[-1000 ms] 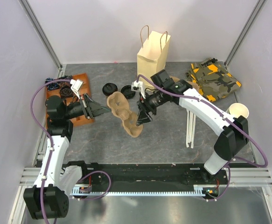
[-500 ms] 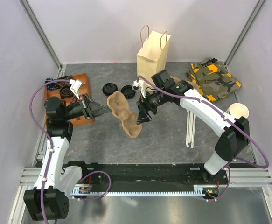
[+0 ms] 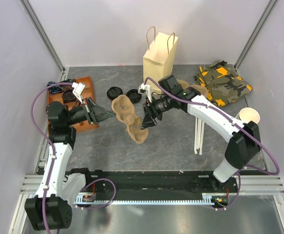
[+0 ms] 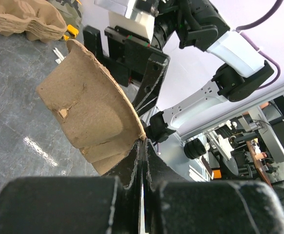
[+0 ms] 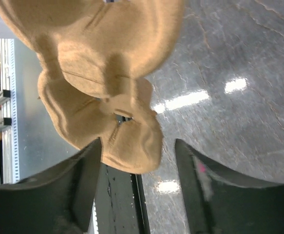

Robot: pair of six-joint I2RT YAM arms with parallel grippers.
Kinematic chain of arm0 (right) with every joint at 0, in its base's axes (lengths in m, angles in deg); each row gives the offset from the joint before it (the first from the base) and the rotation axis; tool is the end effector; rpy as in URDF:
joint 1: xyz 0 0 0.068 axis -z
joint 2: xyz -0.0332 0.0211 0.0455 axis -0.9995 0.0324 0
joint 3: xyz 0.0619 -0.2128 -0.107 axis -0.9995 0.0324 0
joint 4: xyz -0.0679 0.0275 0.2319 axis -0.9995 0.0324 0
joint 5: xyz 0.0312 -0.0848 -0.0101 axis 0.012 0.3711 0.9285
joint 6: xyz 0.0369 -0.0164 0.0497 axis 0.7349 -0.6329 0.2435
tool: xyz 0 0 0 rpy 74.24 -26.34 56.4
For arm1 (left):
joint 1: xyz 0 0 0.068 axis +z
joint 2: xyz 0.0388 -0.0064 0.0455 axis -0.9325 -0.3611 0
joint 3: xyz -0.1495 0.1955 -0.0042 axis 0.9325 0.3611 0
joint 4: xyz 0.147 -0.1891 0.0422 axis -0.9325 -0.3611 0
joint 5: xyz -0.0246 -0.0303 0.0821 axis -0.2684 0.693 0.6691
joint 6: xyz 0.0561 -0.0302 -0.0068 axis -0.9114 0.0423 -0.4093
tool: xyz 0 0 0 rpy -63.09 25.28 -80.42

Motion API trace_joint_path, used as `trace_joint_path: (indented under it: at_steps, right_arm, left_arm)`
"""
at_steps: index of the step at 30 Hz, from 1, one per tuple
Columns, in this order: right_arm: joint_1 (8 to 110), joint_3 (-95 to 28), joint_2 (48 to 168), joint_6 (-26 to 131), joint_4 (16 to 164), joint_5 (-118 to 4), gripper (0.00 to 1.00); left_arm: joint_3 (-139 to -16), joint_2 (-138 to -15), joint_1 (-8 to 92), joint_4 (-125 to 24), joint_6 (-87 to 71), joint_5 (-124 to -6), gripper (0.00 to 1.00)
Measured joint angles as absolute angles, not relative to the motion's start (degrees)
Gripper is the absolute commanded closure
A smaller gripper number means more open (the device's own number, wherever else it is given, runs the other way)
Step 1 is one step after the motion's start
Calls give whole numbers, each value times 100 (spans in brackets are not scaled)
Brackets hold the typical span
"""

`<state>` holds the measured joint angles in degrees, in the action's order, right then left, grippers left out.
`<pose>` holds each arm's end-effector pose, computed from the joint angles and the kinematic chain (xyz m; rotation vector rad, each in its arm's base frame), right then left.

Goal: Pack the takeout coffee

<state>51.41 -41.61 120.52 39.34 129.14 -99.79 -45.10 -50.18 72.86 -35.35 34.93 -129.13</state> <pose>0.2457 0.2312 0.2886 -1.2620 2.0577 1.3153 0.1886 -0.0342 0.3257 0.3324 1.7348 -1.5549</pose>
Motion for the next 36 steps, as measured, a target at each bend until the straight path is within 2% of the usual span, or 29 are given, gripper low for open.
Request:
trace_joint_path:
  at_steps: [1,3,4,6,7,8,9,10,11,17,23,26,31,36]
  right_arm:
    - [5102,-4133,12052,4004,12840,-9990,52]
    - [5034,-4098,12054,4122,12683,-10014,68]
    - [5004,-4089,12054,4183,12626,-10016,86]
    - [4980,-4078,12054,4253,12558,-10012,100]
    - [4977,-4076,12054,4299,12532,-10008,100]
    - [4980,-4072,12054,4314,12508,-9992,100]
    - [4980,-4072,12052,4321,12499,-9966,100]
    - [4988,-4072,12052,4319,12497,-9931,100]
    - [4991,-4070,12048,4310,12499,-9868,100]
    - [4991,-4030,11755,4092,12748,-9396,100]
    - [4988,-3810,11492,3755,13067,-8926,100]
    - [4969,-3716,11521,3661,13264,-8681,100]
    - [4881,-3716,11538,3521,13384,-8355,100]
    - [4689,-3716,11538,3359,13448,-8086,100]
  left_arm:
    - [-4510,-5020,7286,-3517,3504,-12913,98]
    - [-4510,-5026,7286,-3496,3528,-12911,98]
    - [-4510,-5026,7286,-3476,3544,-12911,98]
    - [-4510,-5024,7286,-3454,3563,-12913,98]
    - [-4510,-5024,7286,-3452,3563,-12913,98]
    - [-4508,-5024,7286,-3458,3566,-12911,91]
    - [-4505,-5024,7286,-3491,3559,-12909,72]
    - [-4521,-5026,7286,-3592,3456,-12909,64]
    - [-4591,-5039,7286,-3896,3257,-12896,50]
    - [-6370,-5680,7328,-7299,624,-12356,30]
    - [-7528,-5737,7236,-9043,-1875,-11593,32]
    - [-7777,-5835,6637,-9522,-2696,-11128,35]
    - [-7849,-6200,5453,-9915,-3280,-10354,39]
    - [-7849,-6443,5208,-9994,-3337,-9786,41]
